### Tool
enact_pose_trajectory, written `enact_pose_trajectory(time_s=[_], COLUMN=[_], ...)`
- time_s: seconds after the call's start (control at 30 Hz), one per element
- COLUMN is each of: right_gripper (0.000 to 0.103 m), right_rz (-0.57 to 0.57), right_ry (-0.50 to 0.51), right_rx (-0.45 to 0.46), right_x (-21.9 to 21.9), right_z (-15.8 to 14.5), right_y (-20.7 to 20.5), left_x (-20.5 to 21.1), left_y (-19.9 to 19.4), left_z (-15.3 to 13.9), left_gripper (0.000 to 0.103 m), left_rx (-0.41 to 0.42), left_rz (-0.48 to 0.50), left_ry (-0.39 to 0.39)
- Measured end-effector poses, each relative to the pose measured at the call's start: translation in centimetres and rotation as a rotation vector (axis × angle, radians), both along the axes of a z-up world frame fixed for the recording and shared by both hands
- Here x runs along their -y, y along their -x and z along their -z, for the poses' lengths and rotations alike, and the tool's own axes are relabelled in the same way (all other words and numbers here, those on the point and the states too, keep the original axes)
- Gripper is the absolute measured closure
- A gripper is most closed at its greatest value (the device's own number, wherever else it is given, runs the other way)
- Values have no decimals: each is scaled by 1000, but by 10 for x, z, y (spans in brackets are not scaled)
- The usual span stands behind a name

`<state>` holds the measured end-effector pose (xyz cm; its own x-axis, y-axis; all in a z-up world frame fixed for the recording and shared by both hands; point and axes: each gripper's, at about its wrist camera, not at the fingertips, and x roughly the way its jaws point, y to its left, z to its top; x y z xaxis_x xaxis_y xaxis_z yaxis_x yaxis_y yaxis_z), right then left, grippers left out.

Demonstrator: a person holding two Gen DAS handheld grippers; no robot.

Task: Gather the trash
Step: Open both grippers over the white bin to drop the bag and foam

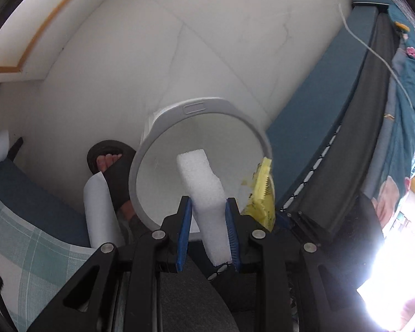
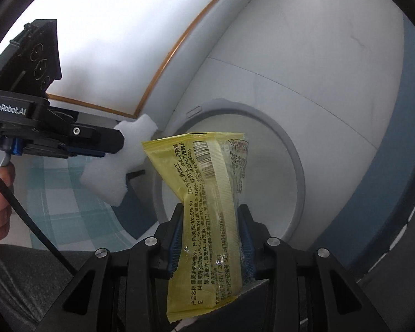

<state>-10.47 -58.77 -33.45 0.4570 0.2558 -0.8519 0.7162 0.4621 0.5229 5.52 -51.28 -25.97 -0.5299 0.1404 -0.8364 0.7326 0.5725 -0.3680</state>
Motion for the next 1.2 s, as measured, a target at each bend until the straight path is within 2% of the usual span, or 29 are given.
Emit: enact_pose_trajectory(time_s=[0.1, 0.17, 0.27, 0.43, 0.57, 0.6, 0.67, 0.77, 0.87, 0.93, 1.03, 1.1, 1.2], right_gripper=[65, 61, 58, 44, 40, 40, 40, 37, 36, 33, 32, 32, 32], right_rz=[2, 8, 15, 4, 7, 4, -5, -28, -46, -55, -68, -67, -59], right_ry=[-24, -38, -61, -67, -56, -53, -35, 12, 41, 65, 101, 115, 132], right_rx=[-5, -3, -3, -16, -27, -33, -48, -62, -38, -19, -15, -11, 3], right_x=[-1, 3, 3, -5, -4, -5, -6, -10, -15, -20, -22, -23, -14], right_z=[10, 13, 21, 28, 27, 26, 22, 12, 1, -4, -11, -14, -26], right_y=[-9, -8, -11, -15, -12, -12, -10, -9, -13, -15, -19, -18, -6], left_x=[2, -2, -5, -8, -2, -1, -1, 0, 1, 3, 6, 8, 10], left_y=[5, 4, -1, 10, -1, -4, -6, -8, -9, -6, -5, -10, -16], left_z=[17, 24, 34, 47, 55, 57, 57, 52, 44, 36, 17, 1, -28], left_gripper=[83, 83, 82, 79, 52, 48, 47, 46, 35, 34, 34, 34, 34], left_rx=[-14, -2, -33, -63, -61, -64, -72, -62, -37, -17, 33, 86, 122], left_rz=[10, 2, -23, -9, 12, 13, 22, 28, 39, 78, 120, 118, 109], left_ry=[-33, -45, -67, -106, -124, -125, -125, -114, -90, -74, -35, -2, 51])
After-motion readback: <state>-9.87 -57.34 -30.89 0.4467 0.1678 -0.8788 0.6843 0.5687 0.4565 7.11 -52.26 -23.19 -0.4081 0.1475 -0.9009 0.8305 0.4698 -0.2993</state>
